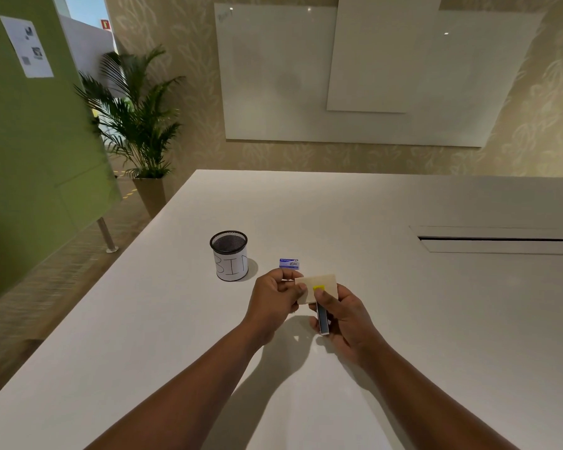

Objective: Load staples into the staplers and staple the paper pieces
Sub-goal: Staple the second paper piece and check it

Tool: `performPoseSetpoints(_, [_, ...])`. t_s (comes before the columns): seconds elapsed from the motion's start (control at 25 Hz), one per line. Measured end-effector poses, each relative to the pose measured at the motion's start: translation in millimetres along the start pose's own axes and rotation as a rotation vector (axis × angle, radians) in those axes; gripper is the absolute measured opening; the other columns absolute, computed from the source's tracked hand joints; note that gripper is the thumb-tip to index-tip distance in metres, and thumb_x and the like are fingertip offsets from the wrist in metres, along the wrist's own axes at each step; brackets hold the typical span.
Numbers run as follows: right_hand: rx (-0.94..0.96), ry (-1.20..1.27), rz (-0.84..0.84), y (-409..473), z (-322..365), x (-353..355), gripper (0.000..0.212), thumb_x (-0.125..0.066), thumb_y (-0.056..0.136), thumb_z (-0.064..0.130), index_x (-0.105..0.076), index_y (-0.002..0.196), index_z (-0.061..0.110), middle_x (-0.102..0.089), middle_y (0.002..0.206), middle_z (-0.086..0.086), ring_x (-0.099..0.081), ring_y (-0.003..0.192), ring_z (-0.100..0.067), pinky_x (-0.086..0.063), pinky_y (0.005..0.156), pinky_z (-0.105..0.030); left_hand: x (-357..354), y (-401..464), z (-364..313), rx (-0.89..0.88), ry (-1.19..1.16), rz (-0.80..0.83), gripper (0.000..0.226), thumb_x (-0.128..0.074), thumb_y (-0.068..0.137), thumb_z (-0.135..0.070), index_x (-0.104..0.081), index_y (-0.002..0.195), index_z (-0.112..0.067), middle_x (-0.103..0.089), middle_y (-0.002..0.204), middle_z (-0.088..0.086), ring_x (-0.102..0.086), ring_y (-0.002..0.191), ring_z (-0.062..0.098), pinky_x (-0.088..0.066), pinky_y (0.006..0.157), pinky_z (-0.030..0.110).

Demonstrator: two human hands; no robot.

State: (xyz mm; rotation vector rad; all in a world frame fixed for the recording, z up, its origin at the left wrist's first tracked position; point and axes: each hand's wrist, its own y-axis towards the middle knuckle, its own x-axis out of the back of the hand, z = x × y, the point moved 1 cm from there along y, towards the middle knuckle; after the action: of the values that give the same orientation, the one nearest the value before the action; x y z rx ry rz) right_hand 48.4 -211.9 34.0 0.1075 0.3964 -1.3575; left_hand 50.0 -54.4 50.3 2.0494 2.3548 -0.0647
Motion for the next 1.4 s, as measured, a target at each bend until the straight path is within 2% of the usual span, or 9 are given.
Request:
performPoseSetpoints(0.2, [0.005,0.043,-0.015,3.4,0.2,-1.2,0.049,-0.079,0.073,0.03,-0.07,0.115,0.004,-0.068,0.082,-0.006,-0.059,0.07,-0.017,-0.051,0.064,-0.032,-2.0,0.3,2.3,0.023,-0.007,-0.01,0.009,-0.071,0.091,-0.004,-0.069,0.097,-0.01,-0.076,0.082,0.013,-0.058,0.06,0.019,-0.049,0.062,0.033])
performPoseSetpoints(0.44, [0.043,0.01,-0.098,7.5,-5.2,-0.6,0.018,-0.073,0.091,0.018,-0.074,0.103,0.006,-0.069,0.077,-0.006,-0.057,0.072,-0.022,-0.05,0.065,-0.035,-3.5,-1.5,4.2,0.042,-0.029,0.001,0.008,-0.07,0.092,-0.002,-0.069,0.097,-0.008,-0.075,0.085,0.012,-0.069,0.066,0.012,-0.053,0.06,0.022])
performPoseSetpoints(0.56, [0.052,-0.009,-0.141,11.5,-7.3,1.5,0.015,-0.074,0.092,0.019,-0.076,0.1,0.007,-0.07,0.077,-0.007,-0.059,0.073,-0.022,-0.049,0.069,-0.038,-5.1,-2.4,2.5,0.045,-0.037,0.01,0.007,-0.07,0.092,-0.001,-0.069,0.096,-0.007,-0.074,0.084,0.012,-0.07,0.066,0.01,-0.053,0.059,0.019])
performPoseSetpoints(0.64, [0.038,-0.001,-0.117,12.2,-7.2,-0.3,0.017,-0.072,0.093,0.02,-0.075,0.104,0.007,-0.071,0.076,-0.005,-0.062,0.074,-0.02,-0.051,0.071,-0.038,-4.0,-0.2,1.5,0.05,-0.044,0.001,0.007,-0.069,0.092,-0.001,-0.069,0.097,-0.007,-0.073,0.082,0.012,-0.068,0.065,0.014,-0.053,0.059,0.023])
performPoseSetpoints(0.8, [-0.009,0.085,-0.028,13.5,-5.9,-2.9,0.02,-0.067,0.097,0.016,-0.069,0.114,0.005,-0.072,0.083,-0.005,-0.067,0.074,-0.014,-0.055,0.069,-0.035,0.2,8.1,2.2,0.069,-0.034,-0.052,0.009,-0.071,0.092,-0.004,-0.07,0.099,-0.008,-0.077,0.09,0.018,-0.066,0.077,0.029,-0.053,0.072,0.041])
performPoseSetpoints(0.92, [0.015,-0.083,-0.083,22.7,-6.4,4.9,0.019,-0.074,0.093,0.015,-0.071,0.109,0.007,-0.067,0.084,-0.007,-0.062,0.067,-0.014,-0.052,0.063,-0.032,3.2,13.8,0.2,0.047,-0.038,-0.148,0.009,-0.069,0.092,-0.003,-0.069,0.098,-0.01,-0.077,0.082,0.009,-0.064,0.076,0.027,-0.056,0.075,0.044])
performPoseSetpoints(1.08, [0.015,-0.34,-0.367,39.2,-8.8,19.6,0.02,-0.085,0.082,0.02,-0.072,0.096,0.014,-0.072,0.081,-0.003,-0.06,0.064,-0.019,-0.048,0.058,-0.028,7.7,20.3,-4.4,-0.019,-0.008,-0.231,0.011,-0.068,0.092,-0.003,-0.069,0.095,-0.014,-0.075,0.081,-0.003,-0.066,0.079,0.016,-0.059,0.084,0.042])
performPoseSetpoints(1.24, [0.08,-0.699,-0.517,51.5,-1.3,21.4,0.021,-0.084,0.08,0.032,-0.072,0.086,0.016,-0.073,0.082,-0.001,-0.065,0.076,-0.02,-0.035,0.035,-0.014,13.4,29.0,-3.0,-0.022,-0.021,-0.242,0.016,-0.068,0.092,-0.003,-0.069,0.09,-0.019,-0.076,0.082,-0.003,-0.068,0.083,0.02,-0.059,0.084,0.042])
performPoseSetpoints(1.4, [0.129,-0.912,-0.533,72.7,-1.4,18.3,0.033,-0.083,0.079,0.04,-0.068,0.078,0.012,-0.071,0.076,-0.005,-0.065,0.081,-0.029,-0.043,0.058,-0.03,21.3,40.2,0.9,0.0,-0.028,-0.258,0.014,-0.069,0.091,-0.003,-0.07,0.093,-0.017,-0.076,0.08,-0.002,-0.068,0.082,0.018,-0.059,0.088,0.046])
